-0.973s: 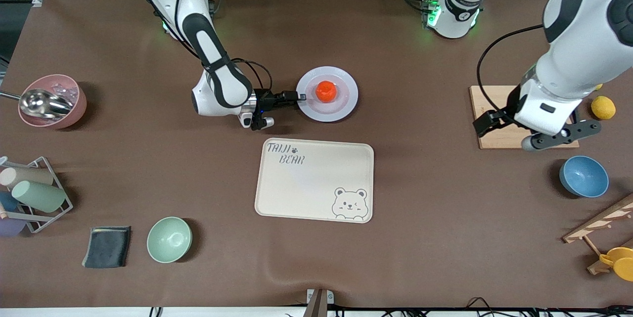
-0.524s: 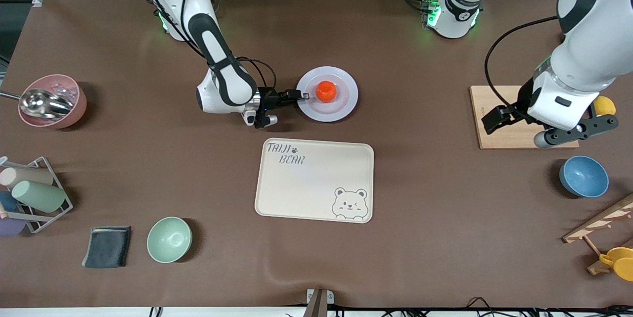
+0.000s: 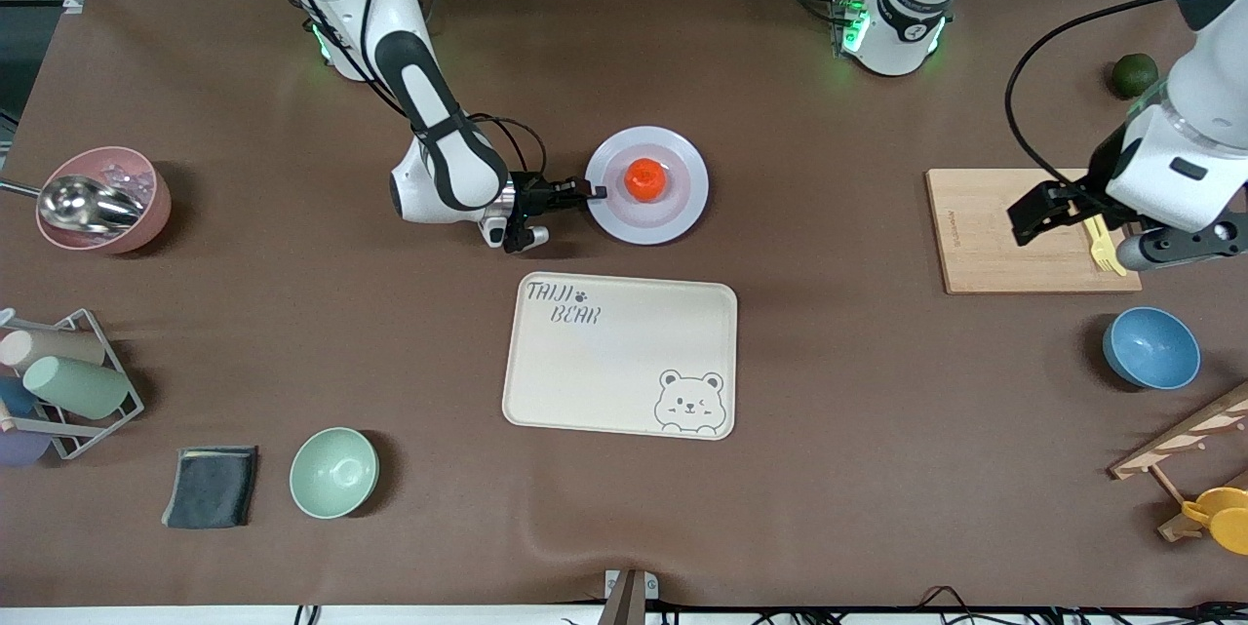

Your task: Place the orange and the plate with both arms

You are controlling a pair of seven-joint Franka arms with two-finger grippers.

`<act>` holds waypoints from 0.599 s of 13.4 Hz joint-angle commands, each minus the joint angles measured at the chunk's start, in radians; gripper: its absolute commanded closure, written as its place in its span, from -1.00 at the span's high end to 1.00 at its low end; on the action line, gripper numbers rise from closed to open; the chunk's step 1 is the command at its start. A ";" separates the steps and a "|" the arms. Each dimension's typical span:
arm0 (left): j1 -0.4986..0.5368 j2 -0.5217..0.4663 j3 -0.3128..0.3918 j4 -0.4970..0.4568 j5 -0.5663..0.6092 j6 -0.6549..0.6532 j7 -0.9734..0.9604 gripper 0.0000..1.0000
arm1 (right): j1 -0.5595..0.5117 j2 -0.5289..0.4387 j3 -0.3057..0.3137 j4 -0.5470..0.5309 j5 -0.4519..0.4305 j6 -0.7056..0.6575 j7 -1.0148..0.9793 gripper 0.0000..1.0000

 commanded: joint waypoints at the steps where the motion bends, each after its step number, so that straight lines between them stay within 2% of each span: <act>1: -0.037 -0.048 0.122 -0.019 -0.071 -0.035 0.137 1.00 | 0.068 -0.003 -0.009 -0.001 0.084 0.072 -0.016 -1.00; 3: -0.125 -0.058 0.245 -0.019 -0.090 -0.055 0.165 1.00 | 0.085 -0.009 -0.009 0.006 0.098 0.080 -0.016 -1.00; 8: -0.123 -0.059 0.257 -0.011 -0.091 -0.072 0.206 1.00 | 0.082 -0.077 -0.008 0.001 0.144 0.068 -0.023 -1.00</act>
